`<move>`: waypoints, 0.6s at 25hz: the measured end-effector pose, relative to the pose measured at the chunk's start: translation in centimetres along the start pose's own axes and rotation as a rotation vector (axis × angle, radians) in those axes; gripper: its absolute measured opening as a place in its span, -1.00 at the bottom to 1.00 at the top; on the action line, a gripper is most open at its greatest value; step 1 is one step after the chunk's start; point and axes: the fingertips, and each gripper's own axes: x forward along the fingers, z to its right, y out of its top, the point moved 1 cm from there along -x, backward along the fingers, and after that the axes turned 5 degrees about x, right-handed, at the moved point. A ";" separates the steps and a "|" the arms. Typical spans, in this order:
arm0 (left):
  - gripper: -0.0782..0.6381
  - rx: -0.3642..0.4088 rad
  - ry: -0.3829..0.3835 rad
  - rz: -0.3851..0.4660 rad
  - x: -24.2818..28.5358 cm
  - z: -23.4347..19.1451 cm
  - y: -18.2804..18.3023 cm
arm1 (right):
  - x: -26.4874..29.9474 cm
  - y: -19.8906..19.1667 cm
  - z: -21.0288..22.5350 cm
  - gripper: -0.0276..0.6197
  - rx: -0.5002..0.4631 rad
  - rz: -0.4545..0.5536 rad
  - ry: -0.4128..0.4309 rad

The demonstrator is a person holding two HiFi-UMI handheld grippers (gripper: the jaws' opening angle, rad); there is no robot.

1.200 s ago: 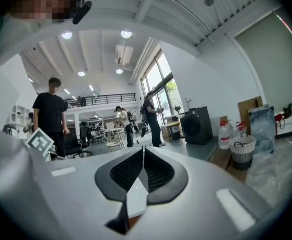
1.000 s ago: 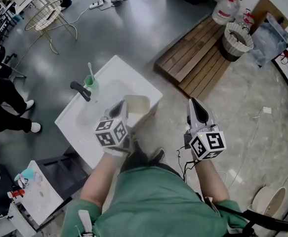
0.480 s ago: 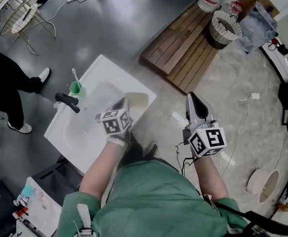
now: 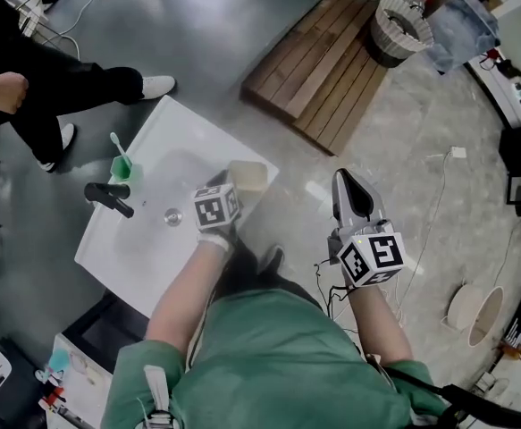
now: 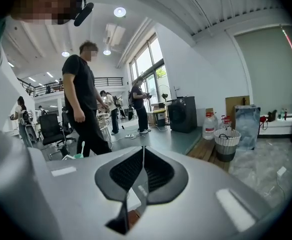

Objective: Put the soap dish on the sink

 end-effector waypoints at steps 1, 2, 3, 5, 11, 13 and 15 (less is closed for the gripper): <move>-0.72 0.011 -0.002 -0.008 0.3 0.0 0.0 | 0.1 -0.1 0.1 -0.89 0.003 -0.003 -0.004; -0.71 0.025 -0.002 -0.015 0.6 0.1 0.1 | 0.1 -0.1 0.3 -0.89 0.005 -0.004 -0.007; -0.71 0.038 -0.002 -0.021 0.8 0.1 0.1 | 0.1 0.0 0.5 -0.89 0.008 -0.005 -0.011; -0.71 0.064 0.000 -0.039 1.1 0.3 0.2 | 0.1 0.2 0.9 -0.89 0.013 -0.004 -0.017; -0.51 0.131 0.004 -0.042 1.1 0.7 0.8 | 0.0 0.6 1.0 -0.89 0.020 0.006 -0.013; -0.45 0.130 0.004 -0.024 0.6 0.8 1.2 | 0.0 0.8 1.0 -0.89 0.018 0.012 -0.009; -0.45 0.129 0.018 0.008 -0.3 0.7 2.0 | -0.1 1.2 0.9 -0.89 0.015 0.020 -0.003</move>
